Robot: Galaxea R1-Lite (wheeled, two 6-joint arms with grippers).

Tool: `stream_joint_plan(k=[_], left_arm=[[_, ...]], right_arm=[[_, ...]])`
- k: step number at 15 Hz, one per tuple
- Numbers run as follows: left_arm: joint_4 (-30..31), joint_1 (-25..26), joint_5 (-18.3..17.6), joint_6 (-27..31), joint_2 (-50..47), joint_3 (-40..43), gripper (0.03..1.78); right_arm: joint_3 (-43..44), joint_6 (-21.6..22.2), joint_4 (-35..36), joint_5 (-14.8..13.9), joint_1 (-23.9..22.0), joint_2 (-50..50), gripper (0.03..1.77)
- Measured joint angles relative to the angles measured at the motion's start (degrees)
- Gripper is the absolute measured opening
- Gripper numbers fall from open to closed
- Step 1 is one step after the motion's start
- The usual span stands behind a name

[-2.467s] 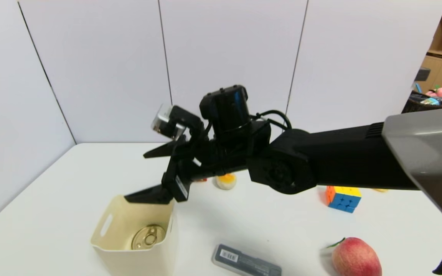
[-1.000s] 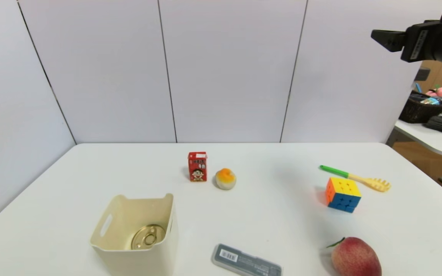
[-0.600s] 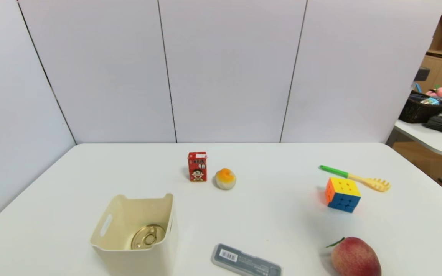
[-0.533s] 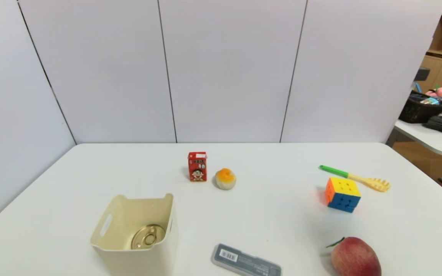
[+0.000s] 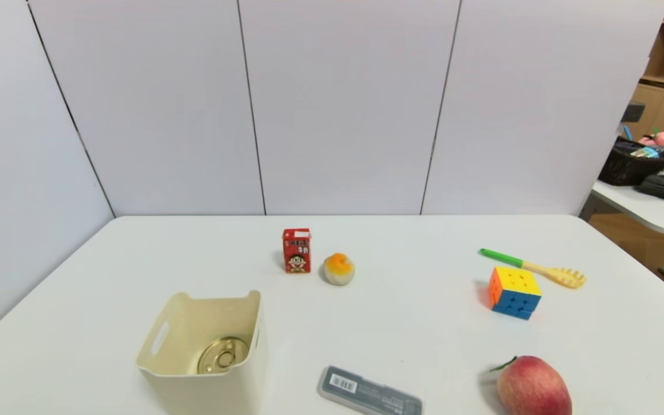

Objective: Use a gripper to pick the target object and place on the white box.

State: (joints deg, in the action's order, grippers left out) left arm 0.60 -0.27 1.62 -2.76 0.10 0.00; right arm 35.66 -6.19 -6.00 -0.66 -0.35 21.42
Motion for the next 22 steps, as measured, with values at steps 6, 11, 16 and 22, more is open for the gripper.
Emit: stream_joint_plan(k=[6, 11, 16, 22], left_arm=[[0.0, 0.0, 0.0, 0.0, 0.0, 0.0, 1.69], [0.0, 0.0, 0.0, 0.0, 0.0, 0.0, 1.69], [0.0, 0.0, 0.0, 0.0, 0.0, 0.0, 1.69], [0.0, 0.0, 0.0, 0.0, 0.0, 0.0, 1.69]], right_arm=[[-19.9, -0.3, 2.3, 1.3, 0.1, -17.6, 1.69], [-33.4, -2.1, 22.4, 4.1, 0.2, -21.3, 1.69], [-35.6, 0.3, 13.9, 2.5, 0.3, -21.6, 1.69], [-35.7, 4.5, 6.8, 0.3, 0.3, -21.5, 1.69]])
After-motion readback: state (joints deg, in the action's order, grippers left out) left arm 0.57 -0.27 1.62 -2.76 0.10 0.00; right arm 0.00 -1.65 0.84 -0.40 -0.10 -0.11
